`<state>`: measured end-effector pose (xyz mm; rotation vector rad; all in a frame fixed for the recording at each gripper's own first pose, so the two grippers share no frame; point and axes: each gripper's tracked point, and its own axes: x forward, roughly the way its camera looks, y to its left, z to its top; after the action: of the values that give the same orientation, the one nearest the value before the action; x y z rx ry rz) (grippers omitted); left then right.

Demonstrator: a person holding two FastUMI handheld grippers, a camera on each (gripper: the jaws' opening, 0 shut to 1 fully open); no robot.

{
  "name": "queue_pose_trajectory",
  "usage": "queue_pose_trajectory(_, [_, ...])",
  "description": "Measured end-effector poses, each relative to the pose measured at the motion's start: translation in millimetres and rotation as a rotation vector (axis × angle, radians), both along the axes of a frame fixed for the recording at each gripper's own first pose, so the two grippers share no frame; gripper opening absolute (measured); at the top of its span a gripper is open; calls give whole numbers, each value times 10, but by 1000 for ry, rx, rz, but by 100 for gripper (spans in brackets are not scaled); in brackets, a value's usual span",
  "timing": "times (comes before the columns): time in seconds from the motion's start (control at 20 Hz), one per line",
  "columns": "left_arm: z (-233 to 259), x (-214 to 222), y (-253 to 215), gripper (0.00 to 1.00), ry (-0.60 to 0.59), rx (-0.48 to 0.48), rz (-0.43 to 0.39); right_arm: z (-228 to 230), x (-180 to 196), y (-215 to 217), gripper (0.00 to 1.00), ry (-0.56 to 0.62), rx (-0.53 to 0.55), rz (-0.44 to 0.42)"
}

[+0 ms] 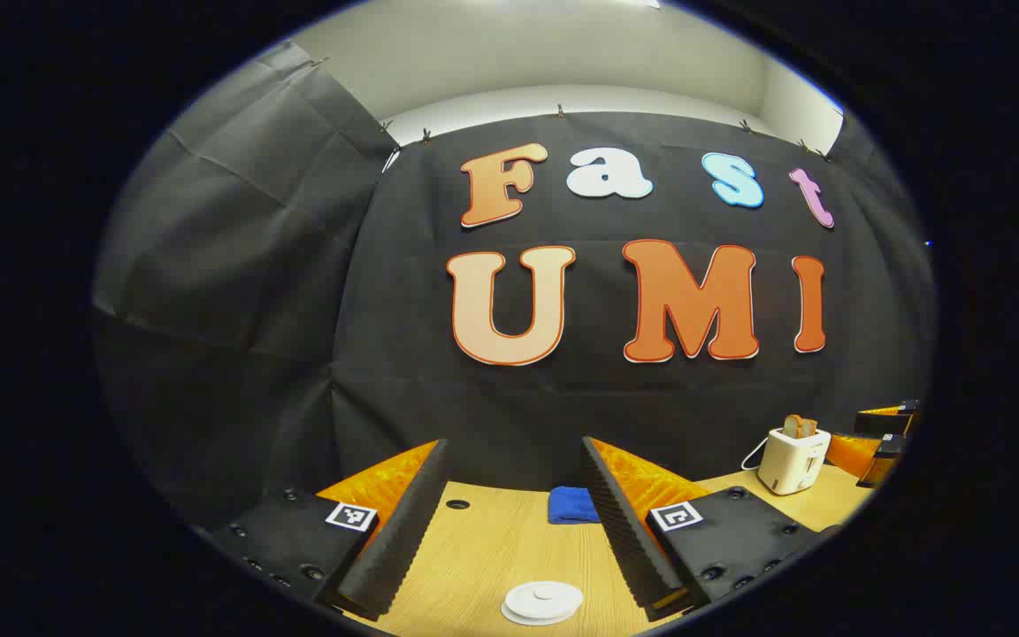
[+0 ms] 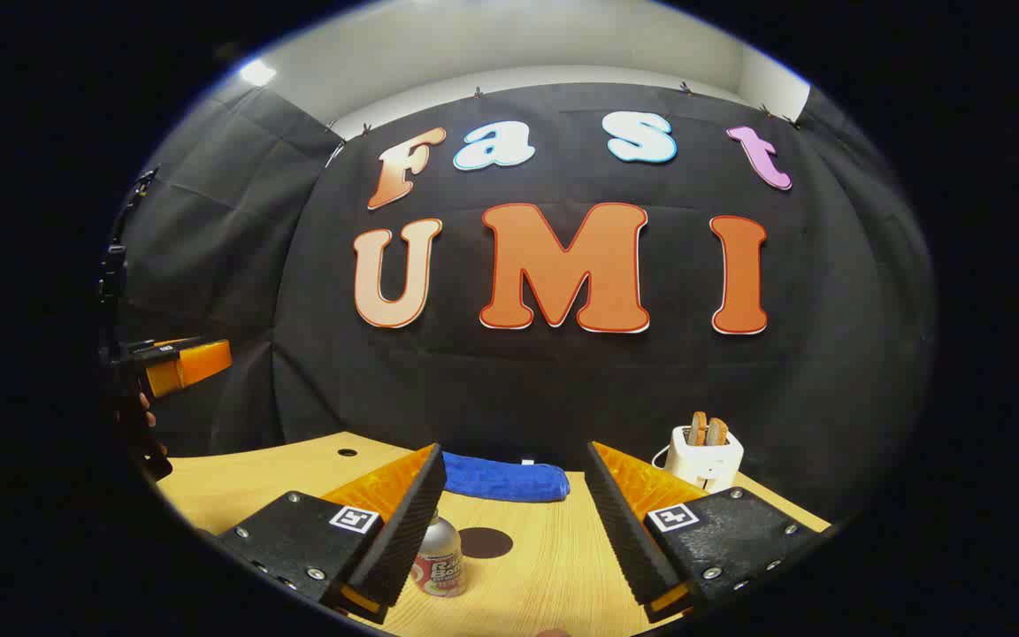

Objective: Open the teacup lid with one hand, grasp the water bottle and pour water into the teacup with the other hand; after pouring, place the water bottle on the coaster and then close the teacup lid.

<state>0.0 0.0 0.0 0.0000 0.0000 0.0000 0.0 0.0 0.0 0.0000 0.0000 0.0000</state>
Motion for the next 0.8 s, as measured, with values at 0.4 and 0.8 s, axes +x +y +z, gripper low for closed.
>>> queue_pose_trajectory(0.4, [202,87,-67,99,-88,-34,-21,-17,51,6,97,5,-4,18])
queue_pose_trajectory(0.8, [134,121,-201,94,-59,-68,-74,-54,71,26,94,9,-24,34])
